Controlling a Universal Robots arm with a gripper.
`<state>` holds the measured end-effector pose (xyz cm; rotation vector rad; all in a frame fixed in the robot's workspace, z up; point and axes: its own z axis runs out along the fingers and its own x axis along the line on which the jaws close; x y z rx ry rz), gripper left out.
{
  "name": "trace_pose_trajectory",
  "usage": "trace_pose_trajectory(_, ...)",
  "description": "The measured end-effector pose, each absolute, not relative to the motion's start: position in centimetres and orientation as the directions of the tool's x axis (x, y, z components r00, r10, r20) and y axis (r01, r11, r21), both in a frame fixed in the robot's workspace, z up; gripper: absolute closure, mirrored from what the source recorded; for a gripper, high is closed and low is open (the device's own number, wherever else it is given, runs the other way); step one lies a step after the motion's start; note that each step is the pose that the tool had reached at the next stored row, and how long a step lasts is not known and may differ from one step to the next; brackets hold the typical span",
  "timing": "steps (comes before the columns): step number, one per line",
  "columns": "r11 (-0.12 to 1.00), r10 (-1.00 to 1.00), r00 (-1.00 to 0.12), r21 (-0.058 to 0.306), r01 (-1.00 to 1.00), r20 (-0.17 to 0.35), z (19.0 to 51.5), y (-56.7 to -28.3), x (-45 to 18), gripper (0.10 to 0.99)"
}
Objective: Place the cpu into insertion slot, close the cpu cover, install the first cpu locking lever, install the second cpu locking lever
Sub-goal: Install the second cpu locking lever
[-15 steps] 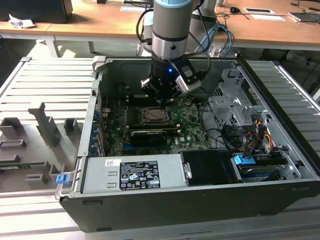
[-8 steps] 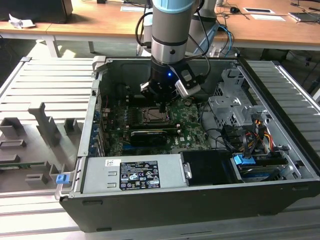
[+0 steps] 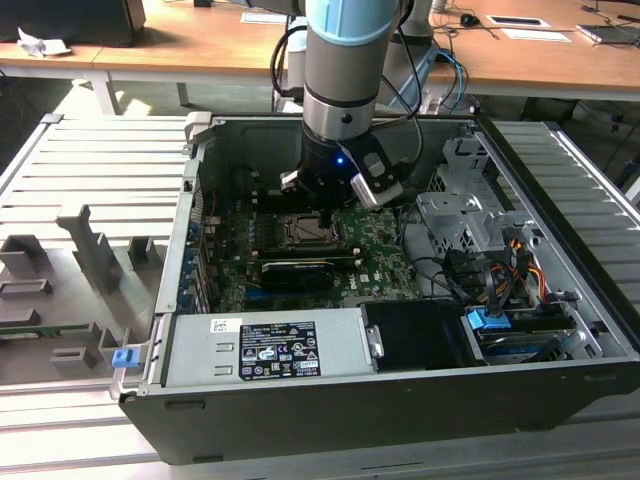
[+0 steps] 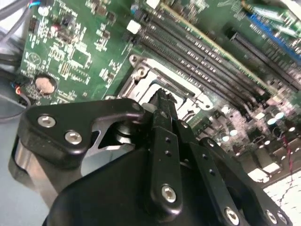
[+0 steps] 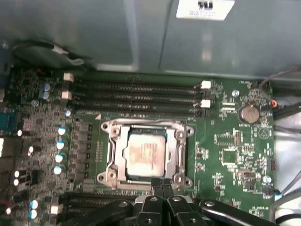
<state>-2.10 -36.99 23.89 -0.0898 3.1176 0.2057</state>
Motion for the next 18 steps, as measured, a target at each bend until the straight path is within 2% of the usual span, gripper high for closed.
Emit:
trace_pose_trajectory(3, 0.988, -0.061, -0.998, 0.138, -0.063, -0.02, 23.7, -38.2, -2.4, 0.98)
trace_pose_trajectory(6, 0.986, -0.064, -0.998, 0.156, -0.067, -0.021, 23.6, -38.3, -3.8, 0.98)
trace_pose_trajectory(12, 0.984, -0.066, -0.998, 0.165, -0.068, -0.022, 22.8, -38.4, -5.6, 0.98)
trace_pose_trajectory(18, 0.976, -0.065, -0.998, 0.205, -0.068, -0.024, 22.7, -39.3, -6.1, 0.98)
